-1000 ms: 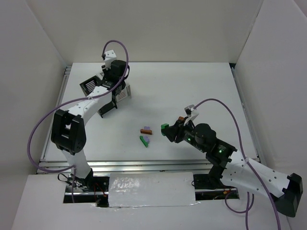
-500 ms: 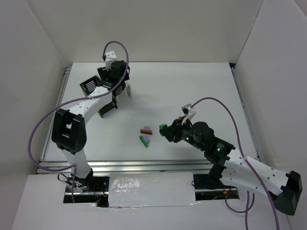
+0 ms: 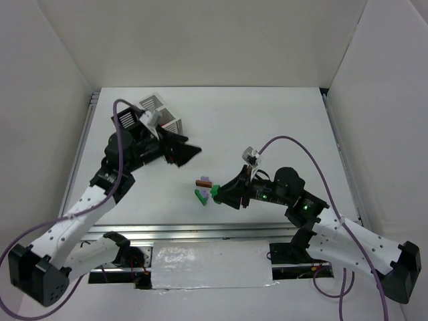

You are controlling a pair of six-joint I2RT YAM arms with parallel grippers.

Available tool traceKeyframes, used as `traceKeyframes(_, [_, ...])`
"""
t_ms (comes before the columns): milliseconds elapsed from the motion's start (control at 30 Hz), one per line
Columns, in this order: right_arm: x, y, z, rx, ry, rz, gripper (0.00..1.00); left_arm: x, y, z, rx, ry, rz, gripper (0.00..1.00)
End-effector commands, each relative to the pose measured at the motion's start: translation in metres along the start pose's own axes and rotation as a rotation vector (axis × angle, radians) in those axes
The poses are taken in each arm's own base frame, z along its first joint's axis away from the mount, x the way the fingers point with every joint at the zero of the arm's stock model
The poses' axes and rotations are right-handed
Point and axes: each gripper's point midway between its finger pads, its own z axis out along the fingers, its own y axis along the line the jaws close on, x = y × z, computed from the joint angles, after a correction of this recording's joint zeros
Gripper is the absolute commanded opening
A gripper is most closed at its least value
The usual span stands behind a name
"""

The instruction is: Sort the legos into containers by color

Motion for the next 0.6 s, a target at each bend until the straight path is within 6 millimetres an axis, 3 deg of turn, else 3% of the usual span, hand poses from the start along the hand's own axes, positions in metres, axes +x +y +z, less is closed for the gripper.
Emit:
traceKeyframes(0, [-0.014, 0.044, -0.009, -0.253, -0.029, -0.073, 0.0, 0.035, -0.119, -0.043, 0.569, 0.07, 0.152, 0.97])
traceKeyframes(100, [-0.019, 0.058, -0.011, -0.32, -0.02, -0.068, 0.0, 0.053, -0.151, -0.065, 0.662, 0.096, 0.189, 0.95])
traceKeyframes(167, [-0.024, 0.067, -0.012, -0.365, -0.032, -0.077, 0.0, 0.062, -0.163, -0.074, 0.7, 0.114, 0.178, 0.92])
traceKeyframes(300, [-0.029, 0.076, -0.015, -0.404, -0.049, -0.079, 0.0, 0.072, -0.171, -0.077, 0.725, 0.13, 0.155, 0.88])
traceKeyframes(567, [-0.029, 0.077, -0.018, -0.402, -0.056, -0.088, 0.0, 0.081, -0.164, -0.061, 0.66, 0.167, 0.125, 0.74])
